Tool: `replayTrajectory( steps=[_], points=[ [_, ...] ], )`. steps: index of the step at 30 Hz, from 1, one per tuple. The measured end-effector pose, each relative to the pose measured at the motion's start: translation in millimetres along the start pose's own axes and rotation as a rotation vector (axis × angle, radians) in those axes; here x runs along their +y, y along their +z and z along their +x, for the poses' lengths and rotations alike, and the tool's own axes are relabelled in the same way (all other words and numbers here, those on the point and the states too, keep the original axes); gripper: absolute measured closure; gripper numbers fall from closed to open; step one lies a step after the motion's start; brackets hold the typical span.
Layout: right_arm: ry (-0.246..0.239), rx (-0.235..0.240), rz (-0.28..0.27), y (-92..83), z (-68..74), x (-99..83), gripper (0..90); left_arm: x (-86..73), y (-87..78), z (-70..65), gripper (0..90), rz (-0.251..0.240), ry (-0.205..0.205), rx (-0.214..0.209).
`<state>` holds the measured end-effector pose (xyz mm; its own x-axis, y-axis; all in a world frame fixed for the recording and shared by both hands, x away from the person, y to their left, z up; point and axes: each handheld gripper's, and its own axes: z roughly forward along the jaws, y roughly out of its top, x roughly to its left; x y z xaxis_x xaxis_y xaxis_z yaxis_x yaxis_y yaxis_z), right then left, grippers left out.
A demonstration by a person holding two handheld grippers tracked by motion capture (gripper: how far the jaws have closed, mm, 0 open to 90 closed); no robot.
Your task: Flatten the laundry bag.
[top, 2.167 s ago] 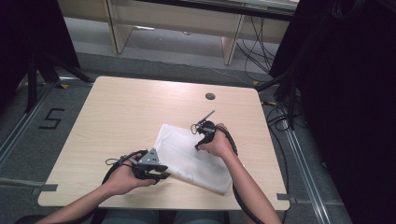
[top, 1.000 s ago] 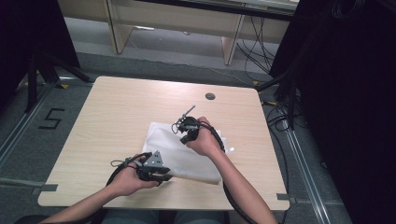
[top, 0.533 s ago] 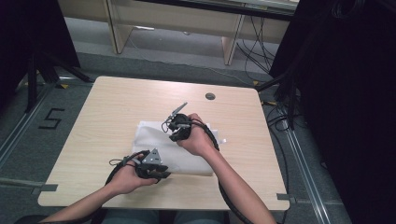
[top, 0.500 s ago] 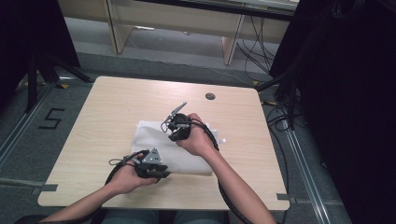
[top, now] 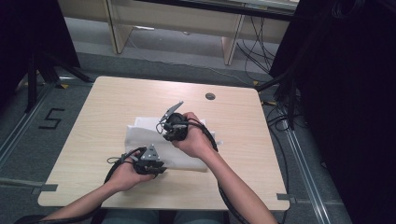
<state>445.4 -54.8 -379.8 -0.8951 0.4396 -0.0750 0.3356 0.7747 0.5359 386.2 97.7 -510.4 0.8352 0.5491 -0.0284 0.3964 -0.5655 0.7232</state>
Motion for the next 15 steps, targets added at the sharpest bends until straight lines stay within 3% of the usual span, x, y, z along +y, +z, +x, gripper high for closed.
replayTrajectory(
  steps=[3,4,15],
  points=[
    [-0.004,0.0,-0.007,-4.4,4.2,1.7,89.4,0.1,0.4,4.0,71.9,0.006,0.017,0.014],
    [-0.007,-0.002,-0.014,-5.2,5.3,2.3,89.4,-0.3,0.9,3.7,71.9,0.006,-0.004,0.017],
    [-0.02,-0.007,-0.011,-11.5,8.2,9.3,89.4,-1.3,0.4,10.6,71.8,0.006,-0.014,0.053]
  ],
)
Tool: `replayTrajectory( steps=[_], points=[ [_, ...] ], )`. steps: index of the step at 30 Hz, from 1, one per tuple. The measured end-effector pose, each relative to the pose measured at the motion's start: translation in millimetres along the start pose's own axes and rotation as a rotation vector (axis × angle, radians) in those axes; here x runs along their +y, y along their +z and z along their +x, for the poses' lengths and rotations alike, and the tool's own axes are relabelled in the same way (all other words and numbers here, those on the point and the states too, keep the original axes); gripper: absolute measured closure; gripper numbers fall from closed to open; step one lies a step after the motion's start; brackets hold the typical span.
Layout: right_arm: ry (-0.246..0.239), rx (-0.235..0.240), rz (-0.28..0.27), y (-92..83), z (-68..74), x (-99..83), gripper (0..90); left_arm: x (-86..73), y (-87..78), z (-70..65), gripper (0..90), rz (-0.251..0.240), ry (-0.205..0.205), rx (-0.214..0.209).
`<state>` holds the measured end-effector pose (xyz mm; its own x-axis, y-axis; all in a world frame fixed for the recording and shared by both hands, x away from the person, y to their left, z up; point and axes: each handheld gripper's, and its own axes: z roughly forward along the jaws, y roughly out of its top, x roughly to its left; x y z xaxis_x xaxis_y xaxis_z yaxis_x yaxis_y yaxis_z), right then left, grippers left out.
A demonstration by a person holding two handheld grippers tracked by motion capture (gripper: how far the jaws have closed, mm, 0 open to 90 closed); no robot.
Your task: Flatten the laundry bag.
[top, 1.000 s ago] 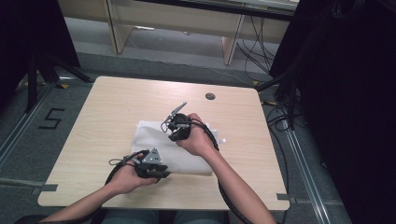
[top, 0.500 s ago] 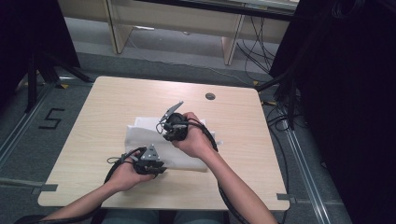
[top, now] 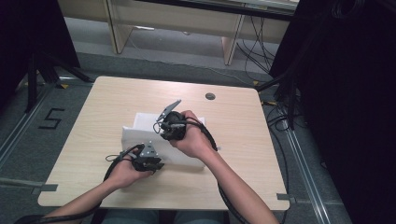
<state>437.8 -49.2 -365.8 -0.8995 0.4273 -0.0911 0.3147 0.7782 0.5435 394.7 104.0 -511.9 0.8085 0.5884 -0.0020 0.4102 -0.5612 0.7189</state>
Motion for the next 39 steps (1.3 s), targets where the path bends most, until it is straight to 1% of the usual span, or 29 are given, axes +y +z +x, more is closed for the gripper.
replayTrajectory(
  steps=[4,5,7,8,9,10,11,12,13,14,15,17,18,19,21,22,23,25,26,27,28,29,32,33,35,36,37,38,39],
  points=[
    [0.0,-0.008,-0.001,-1.4,2.1,1.2,89.5,1.2,1.7,3.0,71.4,-0.006,-0.006,0.011],
    [-0.012,-0.007,-0.001,-2.6,2.4,1.7,89.5,1.5,2.0,3.8,71.2,-0.005,-0.004,0.012],
    [-0.012,-0.005,-0.002,-4.1,3.2,2.0,89.4,1.9,2.4,4.6,70.8,-0.008,-0.007,0.016],
    [-0.01,-0.011,-0.004,-4.9,3.3,1.6,89.4,2.1,2.0,3.9,70.6,-0.009,-0.005,0.014],
    [-0.009,-0.008,-0.005,-5.1,2.9,1.3,89.4,3.2,0.5,1.8,70.6,-0.008,0.003,0.01],
    [-0.006,-0.016,-0.006,-5.1,1.8,0.6,89.5,4.9,-0.7,-1.1,70.6,-0.009,0.009,0.003],
    [-0.003,-0.012,-0.007,-5.3,0.6,0.2,89.4,7.6,-2.5,-4.0,71.7,-0.006,0.028,-0.016],
    [0.004,-0.018,-0.006,-5.1,-0.3,-0.4,89.4,10.3,-4.2,-8.0,73.3,-0.01,0.041,-0.026],
    [0.01,-0.012,-0.004,-5.4,-1.0,-0.7,89.5,12.3,-5.1,-11.0,74.6,-0.014,0.051,-0.033],
    [0.011,-0.016,-0.006,-5.5,-1.4,-0.9,89.4,14.6,-5.8,-14.5,76.3,-0.016,0.065,-0.033],
    [0.0,-0.015,-0.009,-5.4,-2.2,-0.9,89.4,16.3,-5.7,-16.7,78.0,-0.013,0.079,-0.033],
    [0.005,-0.013,-0.008,-5.9,-1.5,-0.8,89.5,16.9,-3.4,-17.2,80.6,0.0,0.099,-0.027],
    [0.002,-0.02,-0.012,-5.5,-0.8,-0.8,89.5,16.3,-1.3,-16.8,81.7,-0.003,0.085,-0.026],
    [-0.002,-0.017,-0.01,-6.0,-0.6,-0.6,89.5,16.0,0.4,-14.7,82.2,0.0,0.086,-0.024],
    [0.001,-0.011,-0.009,-6.9,-0.1,-0.7,89.5,16.2,3.2,-11.0,83.0,-0.002,0.075,-0.007],
    [0.008,-0.011,-0.007,-7.5,0.1,-0.8,89.5,16.9,4.1,-9.3,83.0,-0.005,0.076,-0.002],
    [0.009,-0.007,-0.008,-7.9,-0.1,-0.9,89.5,17.1,5.6,-8.7,82.7,-0.009,0.054,0.001],
    [0.017,-0.011,-0.006,-8.4,-0.1,-0.9,89.5,18.3,8.1,-5.8,81.3,-0.019,0.052,0.01],
    [0.009,-0.012,-0.009,-8.1,-0.8,-0.8,89.5,19.0,9.9,-4.5,80.5,-0.029,0.05,0.015],
    [0.014,-0.008,-0.007,-8.6,-1.4,-0.9,89.5,19.5,13.8,-4.9,80.2,-0.056,0.022,0.001],
    [0.01,-0.012,-0.008,-7.9,-2.2,-0.9,89.5,20.4,15.2,-2.3,79.9,-0.04,0.041,0.008],
    [0.018,-0.015,-0.006,-7.6,-2.9,-1.1,89.5,21.1,17.0,-1.1,79.5,-0.042,0.041,0.008],
    [0.016,-0.016,-0.009,-7.1,-4.7,-1.3,89.5,23.1,20.8,0.3,77.3,-0.053,0.036,0.022],
    [0.018,-0.021,-0.007,-7.3,-4.6,-1.4,89.5,24.8,21.2,3.1,76.5,-0.059,0.08,0.031],
    [0.019,-0.023,-0.005,-8.0,-4.2,-1.7,89.5,25.0,21.4,3.0,74.0,-0.061,0.076,0.024],
    [0.019,-0.02,-0.005,-8.1,-4.2,-2.0,89.5,24.6,19.9,2.0,72.8,-0.058,0.07,0.026],
    [0.019,-0.017,-0.008,-8.8,-4.3,-2.5,89.5,23.7,16.7,-0.2,72.0,-0.065,0.062,0.002],
    [0.013,-0.019,-0.009,-8.9,-4.0,-3.7,89.5,22.6,12.3,-0.5,70.6,-0.055,0.082,-0.007],
    [0.02,-0.02,-0.007,-9.5,-3.2,-4.6,89.4,21.2,7.1,-0.9,69.8,-0.046,0.1,0.016]
  ],
)
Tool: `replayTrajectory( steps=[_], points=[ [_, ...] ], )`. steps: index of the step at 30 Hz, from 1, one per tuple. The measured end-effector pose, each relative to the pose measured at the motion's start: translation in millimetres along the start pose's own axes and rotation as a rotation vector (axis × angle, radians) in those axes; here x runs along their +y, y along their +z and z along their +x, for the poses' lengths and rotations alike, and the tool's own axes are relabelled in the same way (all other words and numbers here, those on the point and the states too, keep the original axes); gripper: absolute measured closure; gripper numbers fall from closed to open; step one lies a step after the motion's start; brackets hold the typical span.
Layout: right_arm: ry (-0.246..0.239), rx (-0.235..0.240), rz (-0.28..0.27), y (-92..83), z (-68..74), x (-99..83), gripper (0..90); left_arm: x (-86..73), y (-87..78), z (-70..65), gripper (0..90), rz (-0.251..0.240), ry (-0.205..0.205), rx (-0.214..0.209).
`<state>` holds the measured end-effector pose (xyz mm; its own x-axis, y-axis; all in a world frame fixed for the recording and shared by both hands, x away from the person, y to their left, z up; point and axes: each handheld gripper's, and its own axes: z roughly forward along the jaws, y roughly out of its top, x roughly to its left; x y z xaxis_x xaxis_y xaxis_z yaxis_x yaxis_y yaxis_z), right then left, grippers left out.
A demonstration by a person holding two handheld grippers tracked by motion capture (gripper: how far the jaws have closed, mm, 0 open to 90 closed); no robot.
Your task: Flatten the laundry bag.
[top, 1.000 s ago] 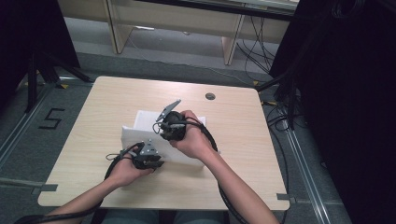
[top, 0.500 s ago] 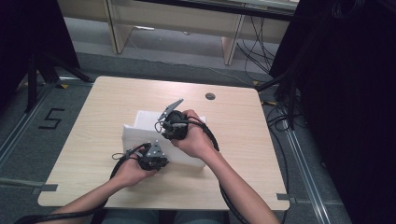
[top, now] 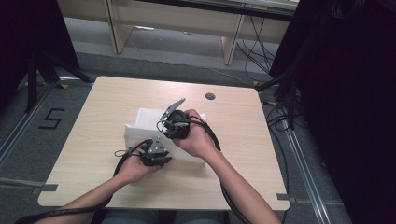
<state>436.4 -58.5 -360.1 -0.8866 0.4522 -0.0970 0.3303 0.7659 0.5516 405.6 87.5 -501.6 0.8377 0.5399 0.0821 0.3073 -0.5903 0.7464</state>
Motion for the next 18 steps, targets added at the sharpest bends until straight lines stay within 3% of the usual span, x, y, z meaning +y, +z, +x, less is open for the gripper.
replayTrajectory(
  steps=[1,3,7,10,14,18],
  points=[
    [-0.004,0.005,0.002,-0.4,0.3,-0.8,89.5,-2.1,-6.0,-0.8,69.2,0.004,0.015,-0.005],
    [-0.009,0.005,0.002,-0.6,1.9,-3.0,89.4,-8.1,-19.2,-1.9,68.1,0.017,0.002,-0.023],
    [-0.01,0.009,0.008,1.0,7.7,-7.5,89.4,-22.3,-48.8,2.0,67.7,0.006,-0.019,-0.01],
    [-0.026,0.02,0.015,3.9,13.1,-12.2,89.5,-38.7,-77.2,10.0,67.6,-0.003,-0.065,0.03],
    [-0.027,0.029,0.019,8.0,19.1,-18.4,89.4,-55.1,-97.8,18.2,67.2,-0.019,-0.096,0.081],
    [-0.016,0.042,0.025,12.9,25.6,-28.5,89.4,-67.5,-114.5,20.9,65.7,-0.043,-0.162,0.106]
  ],
)
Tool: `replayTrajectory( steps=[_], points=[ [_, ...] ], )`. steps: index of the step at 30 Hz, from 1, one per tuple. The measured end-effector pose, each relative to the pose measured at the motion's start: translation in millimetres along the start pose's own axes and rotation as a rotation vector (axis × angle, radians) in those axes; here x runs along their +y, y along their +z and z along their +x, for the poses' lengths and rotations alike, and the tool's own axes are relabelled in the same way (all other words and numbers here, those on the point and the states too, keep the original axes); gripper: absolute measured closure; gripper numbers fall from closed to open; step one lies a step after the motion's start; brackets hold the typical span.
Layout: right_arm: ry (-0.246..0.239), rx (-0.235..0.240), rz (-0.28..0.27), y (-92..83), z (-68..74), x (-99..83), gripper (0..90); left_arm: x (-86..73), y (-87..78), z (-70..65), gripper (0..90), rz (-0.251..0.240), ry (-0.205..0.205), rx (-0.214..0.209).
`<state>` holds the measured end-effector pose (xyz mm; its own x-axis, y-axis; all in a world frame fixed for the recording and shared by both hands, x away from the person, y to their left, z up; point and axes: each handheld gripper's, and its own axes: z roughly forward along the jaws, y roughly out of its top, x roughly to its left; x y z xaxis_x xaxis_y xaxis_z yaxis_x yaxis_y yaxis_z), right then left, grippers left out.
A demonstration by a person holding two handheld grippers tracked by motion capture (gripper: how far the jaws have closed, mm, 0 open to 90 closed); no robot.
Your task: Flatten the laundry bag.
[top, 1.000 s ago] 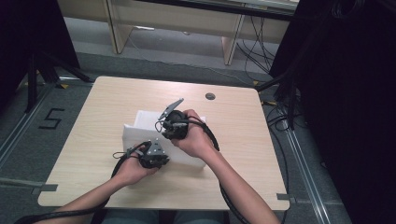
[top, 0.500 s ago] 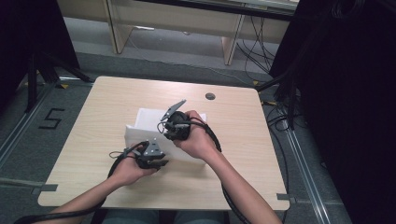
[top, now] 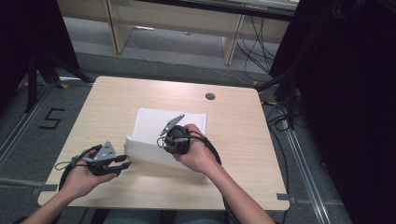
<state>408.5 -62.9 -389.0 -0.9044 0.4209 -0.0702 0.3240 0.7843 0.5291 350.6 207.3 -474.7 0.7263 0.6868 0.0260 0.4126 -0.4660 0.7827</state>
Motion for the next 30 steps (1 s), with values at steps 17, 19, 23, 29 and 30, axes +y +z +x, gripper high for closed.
replayTrajectory(
  steps=[17,19,23,29,30],
  points=[
    [-0.017,0.033,0.04,19.8,41.1,-32.7,89.4,-1.6,-12.2,10.6,61.6,0.027,0.001,0.088],
    [-0.022,0.041,0.06,24.2,46.5,-37.3,89.4,-2.0,-13.9,12.4,62.1,0.023,0.007,0.111],
    [-0.026,0.062,0.102,33.0,53.3,-47.4,89.4,-3.1,-17.3,17.0,62.0,-0.02,-0.048,0.137],
    [-0.015,0.077,0.128,40.7,55.8,-58.2,89.3,2.5,-2.6,7.7,61.9,-0.022,-0.064,0.069],
    [-0.018,0.085,0.14,41.3,56.8,-59.7,89.2,6.4,1.1,3.9,62.0,-0.031,-0.048,0.069]
  ],
)
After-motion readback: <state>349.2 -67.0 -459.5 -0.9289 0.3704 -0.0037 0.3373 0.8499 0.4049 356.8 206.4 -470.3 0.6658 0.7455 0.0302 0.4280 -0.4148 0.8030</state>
